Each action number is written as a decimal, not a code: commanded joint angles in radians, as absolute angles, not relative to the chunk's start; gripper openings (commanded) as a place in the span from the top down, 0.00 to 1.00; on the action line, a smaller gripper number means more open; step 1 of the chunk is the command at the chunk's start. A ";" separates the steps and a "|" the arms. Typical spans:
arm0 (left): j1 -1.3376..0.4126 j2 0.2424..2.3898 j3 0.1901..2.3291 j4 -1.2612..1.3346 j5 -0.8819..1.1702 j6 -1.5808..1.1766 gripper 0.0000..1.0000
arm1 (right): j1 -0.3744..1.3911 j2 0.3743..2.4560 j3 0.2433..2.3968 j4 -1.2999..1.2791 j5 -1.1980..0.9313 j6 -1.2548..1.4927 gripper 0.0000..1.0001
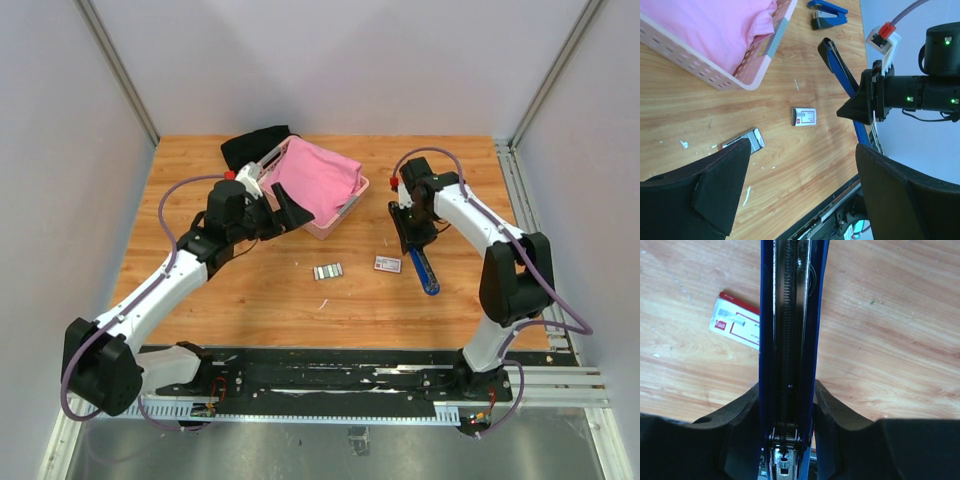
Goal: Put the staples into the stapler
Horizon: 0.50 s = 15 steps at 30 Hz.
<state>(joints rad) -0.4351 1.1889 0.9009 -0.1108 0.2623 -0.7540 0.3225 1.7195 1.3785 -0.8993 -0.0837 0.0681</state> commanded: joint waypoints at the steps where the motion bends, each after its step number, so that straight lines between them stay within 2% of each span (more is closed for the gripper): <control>1: -0.431 1.146 0.867 -0.108 0.231 -0.773 0.10 | 0.313 1.756 1.378 -0.882 -0.004 0.080 1.00; 15: -0.431 1.135 0.850 -0.106 0.222 -0.780 0.10 | 0.304 1.884 1.347 -0.831 0.026 0.106 0.99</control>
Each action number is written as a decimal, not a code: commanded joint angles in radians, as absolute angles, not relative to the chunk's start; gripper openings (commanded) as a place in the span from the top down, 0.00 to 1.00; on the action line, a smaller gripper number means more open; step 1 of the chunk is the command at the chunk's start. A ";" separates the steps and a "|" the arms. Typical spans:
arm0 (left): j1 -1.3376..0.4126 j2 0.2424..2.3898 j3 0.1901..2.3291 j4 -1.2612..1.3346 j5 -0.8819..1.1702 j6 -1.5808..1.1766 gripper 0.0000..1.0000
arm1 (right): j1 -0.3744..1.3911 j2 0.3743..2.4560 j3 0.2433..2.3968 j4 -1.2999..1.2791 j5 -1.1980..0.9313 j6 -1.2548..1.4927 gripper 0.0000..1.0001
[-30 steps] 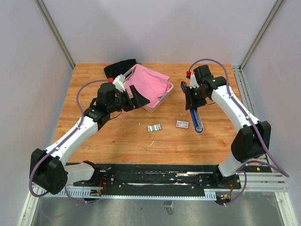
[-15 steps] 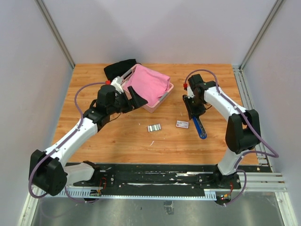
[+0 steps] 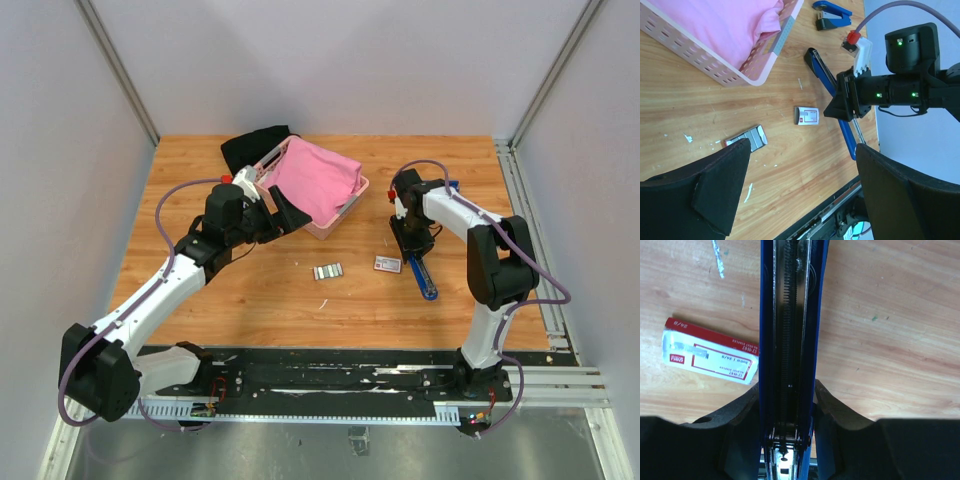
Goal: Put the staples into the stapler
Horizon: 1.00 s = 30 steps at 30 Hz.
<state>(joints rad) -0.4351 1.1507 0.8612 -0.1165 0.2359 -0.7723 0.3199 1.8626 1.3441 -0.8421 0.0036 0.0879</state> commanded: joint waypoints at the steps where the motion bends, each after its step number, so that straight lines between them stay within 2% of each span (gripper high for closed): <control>1: -0.431 1.136 0.850 -0.107 0.222 -0.781 0.10 | 0.302 1.894 1.348 -0.828 0.024 0.106 0.99; 7: -0.431 1.135 0.854 -0.112 0.221 -0.779 0.10 | 0.284 1.936 1.350 -0.819 0.033 0.107 0.96; 25: -0.431 1.177 0.883 -0.112 0.222 -0.768 0.10 | 0.264 1.943 1.318 -0.769 -0.003 0.084 0.59; 30: -0.431 1.186 0.899 -0.119 0.220 -0.757 0.10 | 0.264 1.936 1.307 -0.752 -0.009 0.080 0.52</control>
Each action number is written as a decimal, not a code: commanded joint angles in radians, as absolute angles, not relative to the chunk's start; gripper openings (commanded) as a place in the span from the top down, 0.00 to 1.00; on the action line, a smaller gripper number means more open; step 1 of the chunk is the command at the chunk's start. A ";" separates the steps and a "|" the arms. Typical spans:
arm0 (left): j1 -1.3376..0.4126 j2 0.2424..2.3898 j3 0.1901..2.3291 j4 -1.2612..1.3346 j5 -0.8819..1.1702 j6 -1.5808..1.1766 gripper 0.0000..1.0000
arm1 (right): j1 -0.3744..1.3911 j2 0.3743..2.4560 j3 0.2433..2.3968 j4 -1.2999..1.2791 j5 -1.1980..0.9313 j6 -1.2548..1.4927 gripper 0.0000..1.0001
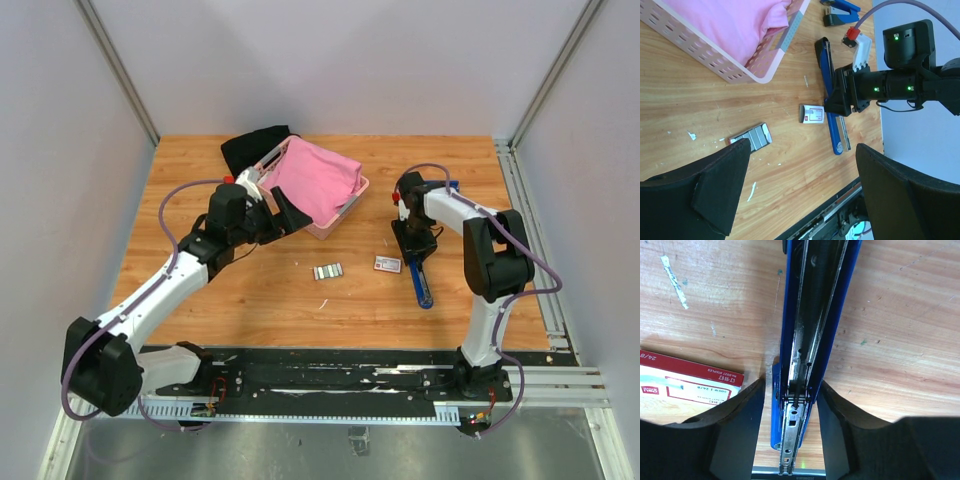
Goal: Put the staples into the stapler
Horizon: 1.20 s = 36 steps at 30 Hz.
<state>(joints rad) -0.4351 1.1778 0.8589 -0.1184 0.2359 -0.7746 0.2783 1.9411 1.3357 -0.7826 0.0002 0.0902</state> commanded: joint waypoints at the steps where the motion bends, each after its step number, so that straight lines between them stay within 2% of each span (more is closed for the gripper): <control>1: -0.431 1.187 0.904 -0.122 0.220 -0.754 0.10 | 0.265 1.936 1.306 -0.750 -0.008 0.080 0.51; 11: -0.429 1.138 0.929 -0.162 0.107 -0.700 0.09 | 0.232 1.792 1.319 -0.766 0.014 0.127 0.46; 14: -0.414 1.144 0.977 -0.220 0.092 -0.663 0.09 | 0.190 1.728 1.383 -0.791 0.001 0.152 0.40; 19: -0.383 1.150 0.983 -0.229 0.148 -0.602 0.09 | 0.128 1.722 1.519 -0.810 0.033 0.225 0.39; 23: -0.367 1.158 0.992 -0.239 0.158 -0.599 0.09 | 0.084 1.790 1.629 -0.852 0.089 0.345 0.40; 28: -0.365 1.192 1.025 -0.238 0.161 -0.549 0.09 | 0.025 1.930 1.749 -0.847 -0.013 0.475 0.50; 36: -0.363 1.317 1.155 -0.268 0.110 -0.463 0.09 | 0.006 2.189 1.984 -0.887 -0.023 0.586 0.46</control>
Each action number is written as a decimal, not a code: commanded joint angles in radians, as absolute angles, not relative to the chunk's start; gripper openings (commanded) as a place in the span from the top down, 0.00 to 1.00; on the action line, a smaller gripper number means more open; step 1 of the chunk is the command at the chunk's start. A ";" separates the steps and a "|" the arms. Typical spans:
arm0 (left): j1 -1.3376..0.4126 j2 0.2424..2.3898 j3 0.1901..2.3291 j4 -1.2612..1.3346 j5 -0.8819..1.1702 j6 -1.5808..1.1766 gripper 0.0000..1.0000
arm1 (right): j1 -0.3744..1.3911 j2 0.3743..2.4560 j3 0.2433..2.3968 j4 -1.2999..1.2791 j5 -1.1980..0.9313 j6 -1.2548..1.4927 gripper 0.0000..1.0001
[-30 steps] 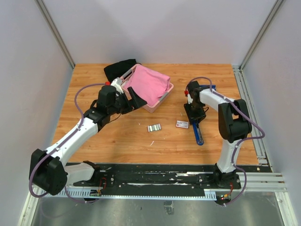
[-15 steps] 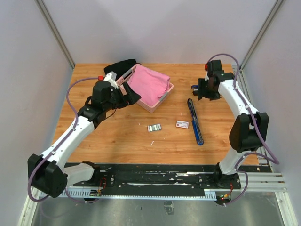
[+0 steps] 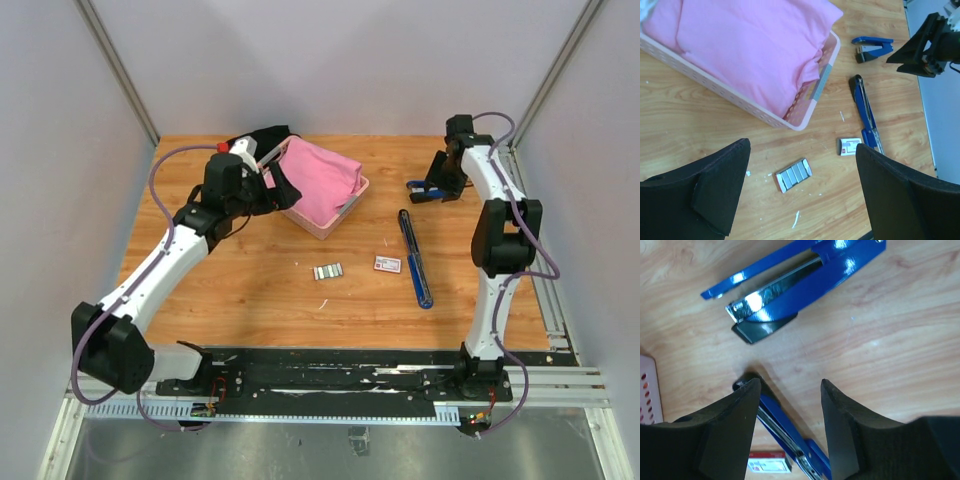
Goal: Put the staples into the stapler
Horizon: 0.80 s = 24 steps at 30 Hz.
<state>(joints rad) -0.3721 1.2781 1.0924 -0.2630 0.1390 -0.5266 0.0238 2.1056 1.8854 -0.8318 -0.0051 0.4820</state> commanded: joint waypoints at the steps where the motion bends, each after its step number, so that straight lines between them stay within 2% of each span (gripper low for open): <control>1: -0.363 1.331 1.162 -0.257 0.121 -0.455 0.09 | 0.001 2.210 2.001 -0.890 -0.019 0.607 0.45; 8: -0.358 1.441 1.269 -0.291 0.131 -0.402 0.09 | -0.029 2.311 2.047 -0.874 -0.062 0.728 0.38; 17: -0.349 1.500 1.304 -0.297 0.145 -0.417 0.09 | -0.041 2.325 2.026 -0.723 -0.124 0.838 0.38; 24: -0.337 1.523 1.341 -0.327 0.134 -0.399 0.09 | -0.044 2.378 2.055 -0.730 -0.119 0.898 0.38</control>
